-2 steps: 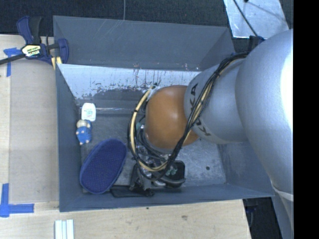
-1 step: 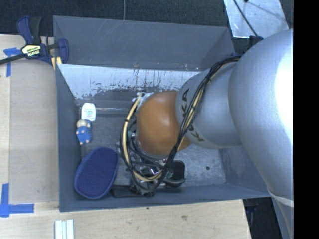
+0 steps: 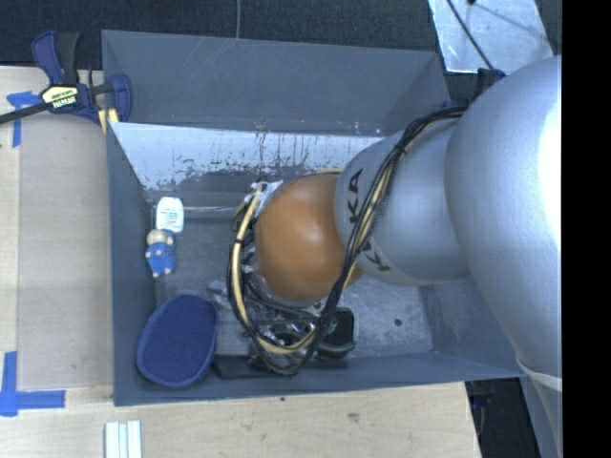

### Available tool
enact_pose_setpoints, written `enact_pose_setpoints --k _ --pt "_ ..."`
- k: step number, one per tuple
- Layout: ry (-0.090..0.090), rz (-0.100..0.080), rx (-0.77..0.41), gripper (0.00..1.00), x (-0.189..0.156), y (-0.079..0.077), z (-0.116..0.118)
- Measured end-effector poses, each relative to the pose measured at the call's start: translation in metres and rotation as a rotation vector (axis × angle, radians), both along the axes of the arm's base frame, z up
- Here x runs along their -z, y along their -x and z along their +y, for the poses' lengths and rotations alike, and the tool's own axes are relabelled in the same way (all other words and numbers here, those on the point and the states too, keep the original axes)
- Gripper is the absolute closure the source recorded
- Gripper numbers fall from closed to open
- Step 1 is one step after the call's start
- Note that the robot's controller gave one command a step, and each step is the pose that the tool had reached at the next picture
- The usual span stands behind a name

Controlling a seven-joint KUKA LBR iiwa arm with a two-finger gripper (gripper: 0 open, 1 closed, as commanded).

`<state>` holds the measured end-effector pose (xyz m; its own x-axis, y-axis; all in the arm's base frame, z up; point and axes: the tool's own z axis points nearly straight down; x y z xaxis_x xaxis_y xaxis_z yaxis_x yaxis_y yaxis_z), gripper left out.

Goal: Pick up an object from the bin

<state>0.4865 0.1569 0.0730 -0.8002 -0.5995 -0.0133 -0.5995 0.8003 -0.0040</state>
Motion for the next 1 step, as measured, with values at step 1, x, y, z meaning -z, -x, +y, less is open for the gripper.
enact_pose_setpoints --k 1 --pt "0.007 0.002 0.051 0.00 -0.0004 -0.0004 0.0089"
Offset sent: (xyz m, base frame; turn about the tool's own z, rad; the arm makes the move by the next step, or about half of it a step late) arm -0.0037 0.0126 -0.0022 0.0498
